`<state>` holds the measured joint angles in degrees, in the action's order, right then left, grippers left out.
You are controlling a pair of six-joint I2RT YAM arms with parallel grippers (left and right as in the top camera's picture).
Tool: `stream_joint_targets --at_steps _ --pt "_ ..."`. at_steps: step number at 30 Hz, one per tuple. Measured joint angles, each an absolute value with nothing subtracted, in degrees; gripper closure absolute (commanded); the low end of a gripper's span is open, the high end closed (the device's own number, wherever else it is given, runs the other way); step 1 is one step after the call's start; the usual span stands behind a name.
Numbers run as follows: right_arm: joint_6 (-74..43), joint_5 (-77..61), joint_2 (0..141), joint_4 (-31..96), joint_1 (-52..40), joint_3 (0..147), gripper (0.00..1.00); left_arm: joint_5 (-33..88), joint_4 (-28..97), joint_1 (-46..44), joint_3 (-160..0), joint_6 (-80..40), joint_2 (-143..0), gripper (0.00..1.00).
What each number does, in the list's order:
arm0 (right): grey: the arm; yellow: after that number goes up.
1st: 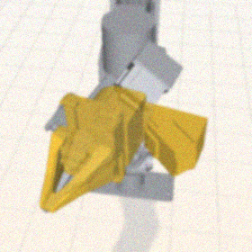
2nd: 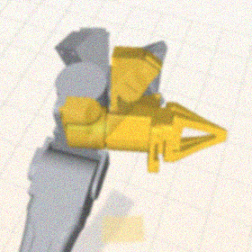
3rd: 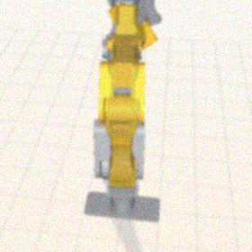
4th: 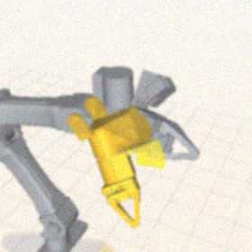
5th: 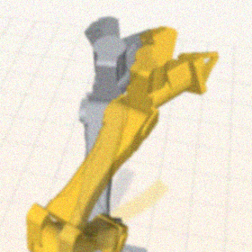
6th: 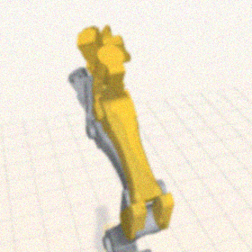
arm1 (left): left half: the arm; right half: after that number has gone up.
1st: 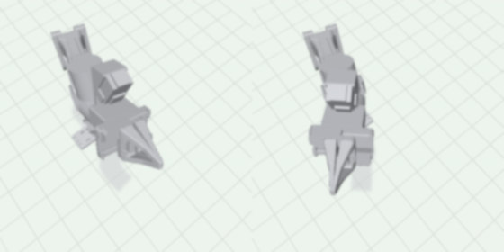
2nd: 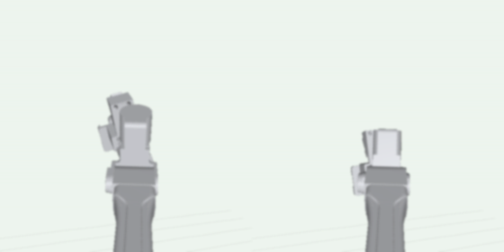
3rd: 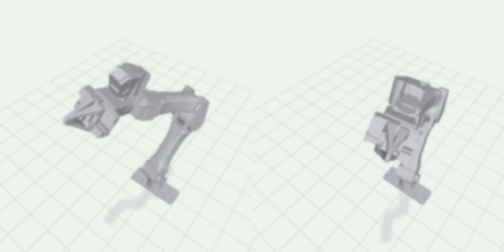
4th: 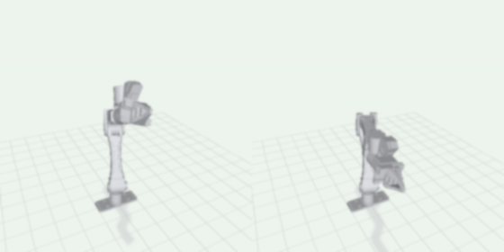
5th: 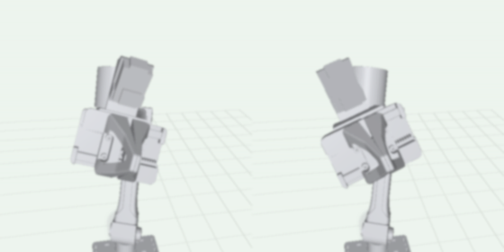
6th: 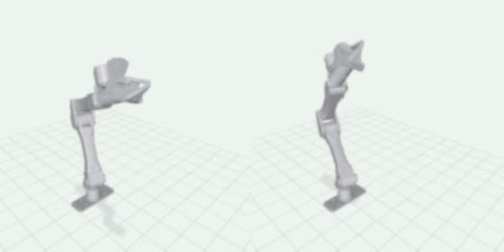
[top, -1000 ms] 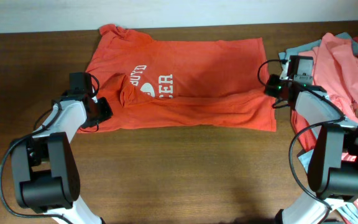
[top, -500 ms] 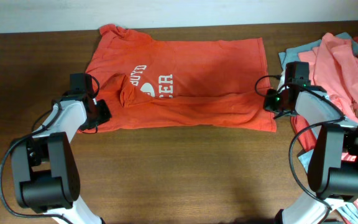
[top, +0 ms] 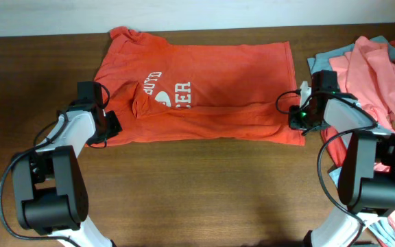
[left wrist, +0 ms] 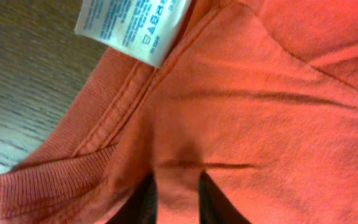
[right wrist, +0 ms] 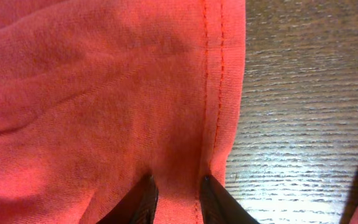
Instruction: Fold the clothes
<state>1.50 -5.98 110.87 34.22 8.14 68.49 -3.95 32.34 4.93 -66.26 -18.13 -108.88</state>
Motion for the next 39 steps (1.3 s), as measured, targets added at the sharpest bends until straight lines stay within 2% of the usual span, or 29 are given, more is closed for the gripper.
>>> stream_joint_targets --at_steps 3,7,12,22,24,39 --pt "1.9 -4.5 111.4 37.7 7.9 69.6 0.72 -4.1 32.0 4.9 -65.7 -17.7 -109.1 0.82" --pt "1.0 0.8 111.3 43.2 7.1 70.0 0.74 -4.8 33.0 4.9 -65.8 -17.3 -109.3 0.89" --pt "-0.3 3.7 111.3 47.4 7.0 70.1 0.73 -8.0 40.2 5.6 -66.4 -17.1 -109.3 0.96" --pt "-0.8 4.7 111.3 49.9 6.9 70.1 0.72 -7.6 46.3 12.4 -65.6 -18.7 -108.8 0.97" --pt "-1.3 4.8 111.3 51.2 6.9 70.1 0.72 -7.3 47.2 12.9 -65.5 -18.9 -108.7 1.00" --pt "-3.0 3.1 112.5 63.8 6.9 69.0 0.68 -7.5 60.1 14.1 -64.2 -19.1 -109.2 0.99"
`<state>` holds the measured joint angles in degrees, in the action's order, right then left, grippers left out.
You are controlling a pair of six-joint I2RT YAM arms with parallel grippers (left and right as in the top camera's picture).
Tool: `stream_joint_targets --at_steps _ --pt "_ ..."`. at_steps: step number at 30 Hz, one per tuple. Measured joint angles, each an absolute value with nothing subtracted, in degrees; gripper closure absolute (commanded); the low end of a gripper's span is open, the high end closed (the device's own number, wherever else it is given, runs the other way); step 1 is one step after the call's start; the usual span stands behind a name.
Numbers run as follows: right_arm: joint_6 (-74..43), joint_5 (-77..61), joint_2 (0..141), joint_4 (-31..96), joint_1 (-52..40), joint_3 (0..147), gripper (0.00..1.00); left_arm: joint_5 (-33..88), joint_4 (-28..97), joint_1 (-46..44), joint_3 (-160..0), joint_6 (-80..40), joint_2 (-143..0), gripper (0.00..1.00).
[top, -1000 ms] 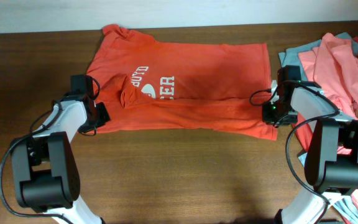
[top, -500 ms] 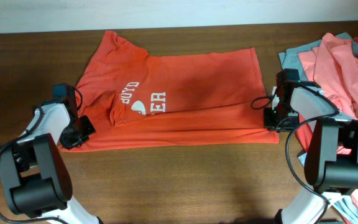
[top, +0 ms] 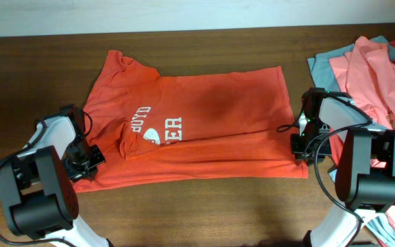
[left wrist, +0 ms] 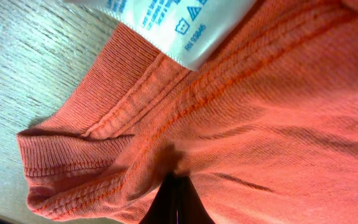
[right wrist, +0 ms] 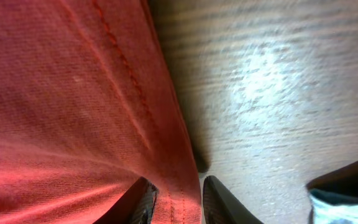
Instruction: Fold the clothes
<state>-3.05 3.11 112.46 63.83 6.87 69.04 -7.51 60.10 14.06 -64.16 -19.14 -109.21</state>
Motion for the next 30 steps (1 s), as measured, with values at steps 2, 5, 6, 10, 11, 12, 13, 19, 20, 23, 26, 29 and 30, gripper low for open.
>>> stream_joint_targets --at_steps 2,5,6,10,11,12,13,19,20,23,26,29,30 --pt "-3.1 2.7 112.7 64.7 6.9 68.9 0.66 -7.5 60.1 14.1 -64.2 -19.1 -109.2 0.99" --pt "-3.2 2.3 112.8 66.2 6.9 68.4 0.65 -7.6 61.0 14.1 -64.0 -19.1 -109.3 1.00" --pt "-3.2 2.1 112.9 66.4 6.9 68.3 0.65 -7.6 61.3 14.1 -64.0 -19.1 -109.4 1.00" --pt "-3.2 1.8 113.6 68.6 6.9 68.2 0.64 -7.6 63.0 14.3 -63.7 -19.1 -109.7 0.99" --pt "-3.2 1.4 113.8 69.2 6.9 68.0 0.64 -7.6 63.3 14.3 -63.6 -19.1 -109.8 0.99" --pt "-3.2 1.2 113.8 69.6 6.9 67.9 0.64 -7.6 63.9 14.3 -63.6 -19.1 -110.0 0.99" --pt "-3.2 1.1 113.9 69.9 6.9 67.8 0.64 -7.6 64.2 14.3 -63.5 -19.1 -110.1 0.99" --pt "-3.2 0.5 114.0 69.8 6.9 67.6 0.55 -7.6 64.0 14.3 -63.4 -19.1 -110.1 1.00" --pt "-3.3 0.5 114.0 69.9 6.9 67.8 0.53 -7.6 63.9 14.3 -63.4 -19.1 -110.1 0.99" --pt "-3.2 0.3 113.7 69.8 6.9 69.9 0.50 -7.6 63.3 14.3 -63.3 -19.1 -109.6 0.95" --pt "-3.3 0.3 110.6 71.6 6.9 75.2 0.49 -7.1 61.2 14.3 -63.5 -18.9 -106.8 0.78" --pt "-3.2 0.4 105.0 74.1 6.9 83.2 0.48 -5.1 61.7 14.3 -66.0 -16.4 -98.5 0.48" --pt "-3.2 0.4 103.6 75.2 6.9 85.7 0.47 -4.3 61.6 14.3 -66.9 -15.9 -96.1 0.42"
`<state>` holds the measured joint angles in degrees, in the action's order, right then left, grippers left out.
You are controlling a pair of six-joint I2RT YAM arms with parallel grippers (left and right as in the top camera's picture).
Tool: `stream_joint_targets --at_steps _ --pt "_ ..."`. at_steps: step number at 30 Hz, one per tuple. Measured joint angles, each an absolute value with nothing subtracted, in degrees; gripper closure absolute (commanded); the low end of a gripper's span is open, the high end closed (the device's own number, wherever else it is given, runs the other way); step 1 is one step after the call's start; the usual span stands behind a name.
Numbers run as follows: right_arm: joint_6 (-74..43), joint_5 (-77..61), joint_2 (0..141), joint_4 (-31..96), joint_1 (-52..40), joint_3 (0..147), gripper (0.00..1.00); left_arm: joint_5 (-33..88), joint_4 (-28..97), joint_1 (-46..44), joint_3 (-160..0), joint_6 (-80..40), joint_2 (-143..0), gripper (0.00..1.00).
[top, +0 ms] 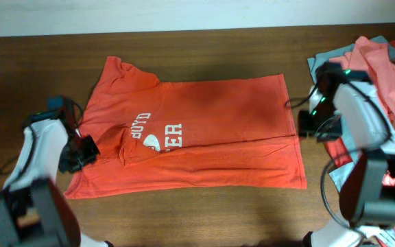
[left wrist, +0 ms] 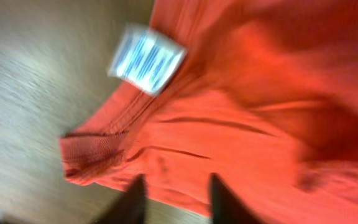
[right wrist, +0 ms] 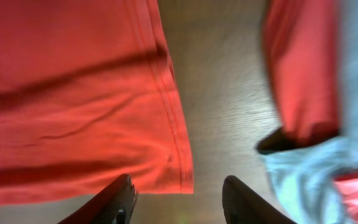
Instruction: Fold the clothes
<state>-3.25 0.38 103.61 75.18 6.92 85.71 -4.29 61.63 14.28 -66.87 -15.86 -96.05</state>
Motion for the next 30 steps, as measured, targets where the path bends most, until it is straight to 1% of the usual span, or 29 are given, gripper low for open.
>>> stream_joint_targets --at_steps 1,2,3,6,9,11,14,17,18,21,23,26,30 --pt "-3.2 0.4 101.9 75.4 6.9 88.0 0.45 -3.7 61.6 14.3 -67.8 -14.8 -92.7 0.37" --pt "-3.2 0.4 99.9 75.7 6.9 90.4 0.35 -3.1 61.2 14.3 -68.6 -14.4 -89.4 0.30" --pt "-3.2 0.4 98.8 75.9 6.9 91.4 0.31 -2.7 60.8 14.3 -69.3 -13.7 -85.9 0.28" --pt "-2.8 0.3 93.8 75.9 6.9 93.2 0.30 -1.5 58.1 14.3 -70.1 -11.9 -79.1 0.22" --pt "-2.4 0.0 90.4 76.3 6.9 93.5 0.28 2.7 52.8 14.3 -70.7 -8.3 -76.1 0.22" --pt "-2.3 -0.3 90.0 76.4 6.9 93.5 0.28 5.1 51.0 14.3 -72.4 -6.9 -77.5 0.22" --pt "-2.3 -0.5 90.1 76.4 6.9 93.5 0.28 8.4 49.2 14.3 -78.7 -4.2 -82.8 0.20" --pt "-2.3 -0.6 90.1 76.5 6.9 93.5 0.28 13.0 50.3 14.3 -91.5 -0.3 -94.5 0.18" --pt "-2.3 -0.6 90.1 76.5 6.9 93.5 0.28 13.4 50.5 14.3 -94.0 0.4 -97.3 0.18" --pt "-2.3 -0.7 90.1 76.6 6.9 93.5 0.28 15.4 54.2 14.3 -108.6 2.3 -111.5 0.18" --pt "-2.1 -0.8 90.1 76.7 6.9 93.5 0.28 15.9 55.7 14.3 -113.9 3.0 -118.0 0.18" --pt "-1.4 -0.8 90.1 76.7 6.9 93.5 0.28 16.1 56.4 14.3 -119.7 4.3 -126.7 0.18" --pt "-1.3 -0.8 90.1 76.7 6.9 93.5 0.28 16.3 54.8 14.3 -121.6 6.9 -136.8 0.18"
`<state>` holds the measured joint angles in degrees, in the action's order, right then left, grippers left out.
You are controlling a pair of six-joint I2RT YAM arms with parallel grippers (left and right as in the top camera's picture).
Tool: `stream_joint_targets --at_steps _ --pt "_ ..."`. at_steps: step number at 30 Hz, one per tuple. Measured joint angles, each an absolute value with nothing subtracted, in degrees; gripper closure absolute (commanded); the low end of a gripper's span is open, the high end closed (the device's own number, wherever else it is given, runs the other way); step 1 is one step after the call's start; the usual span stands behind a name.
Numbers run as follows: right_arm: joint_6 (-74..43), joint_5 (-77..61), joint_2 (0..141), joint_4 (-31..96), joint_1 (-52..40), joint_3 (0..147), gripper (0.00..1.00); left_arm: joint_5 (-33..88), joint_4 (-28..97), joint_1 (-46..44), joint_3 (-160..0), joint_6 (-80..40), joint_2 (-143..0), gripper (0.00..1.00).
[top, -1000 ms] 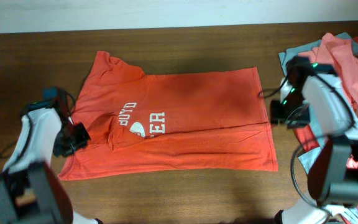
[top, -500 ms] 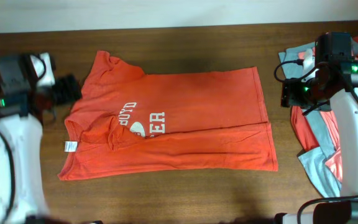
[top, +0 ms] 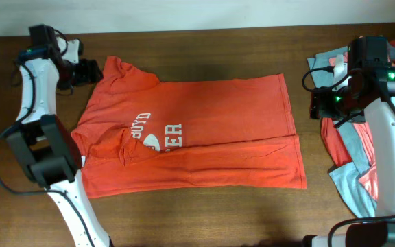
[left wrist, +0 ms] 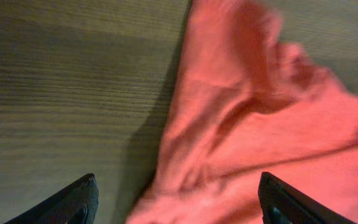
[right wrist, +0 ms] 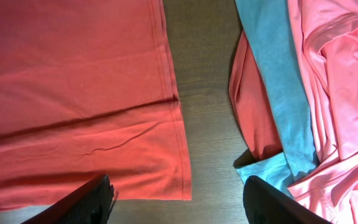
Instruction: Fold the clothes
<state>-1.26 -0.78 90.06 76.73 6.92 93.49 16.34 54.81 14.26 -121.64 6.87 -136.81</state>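
Observation:
An orange T-shirt [top: 204,130] with white lettering lies spread on the brown table [top: 204,219], collar end to the left and hem to the right. My left gripper [top: 90,71] is open at the shirt's far left sleeve [left wrist: 241,124]; in the left wrist view its gripper [left wrist: 180,202] has fingertips [left wrist: 82,199] wide apart, with the sleeve edge below them. My right gripper [top: 319,106] hangs open above the table, beside the hem. In the right wrist view that gripper [right wrist: 179,202] straddles the hem corner [right wrist: 176,180] from above and holds nothing.
A heap of pink, blue and red clothes [top: 376,68] lies at the right edge of the table, close beside my right arm; it also shows in the right wrist view as the heap [right wrist: 303,93]. A strip of bare wood [right wrist: 204,124] separates it from the shirt.
My left gripper was near the shirt's collar side at the near left; it is now at the far left sleeve. My right gripper is higher and a little farther back. The shirt lies unchanged.
Both grippers were shut on the shirt, left near the collar label and right on the hem. The shirt then lay nearer the front, still gripped. Later both grippers were open and off it. Now the left is at the far sleeve, the right raised.

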Motion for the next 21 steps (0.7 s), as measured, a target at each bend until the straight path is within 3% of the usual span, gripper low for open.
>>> stream_joint_targets --at_steps 10,17,18,20,21 --pt "-1.2 -0.8 90.1 77.3 6.9 93.5 0.28 19.3 47.9 14.2 -122.0 9.5 -141.9 0.20" --pt "-1.2 -0.8 90.1 77.4 6.9 93.5 0.28 21.0 46.0 12.9 -122.5 10.1 -144.3 0.28" --pt "-1.2 -0.8 90.1 77.5 6.9 93.5 0.28 21.3 45.9 12.5 -122.6 10.1 -144.5 0.34" --pt "-1.2 -0.8 90.1 77.6 6.9 93.5 0.28 21.7 46.0 11.8 -122.9 10.3 -144.8 0.61" --pt "-1.2 -0.8 90.1 77.7 6.9 93.5 0.28 21.8 46.1 11.5 -123.0 10.1 -144.8 0.70"
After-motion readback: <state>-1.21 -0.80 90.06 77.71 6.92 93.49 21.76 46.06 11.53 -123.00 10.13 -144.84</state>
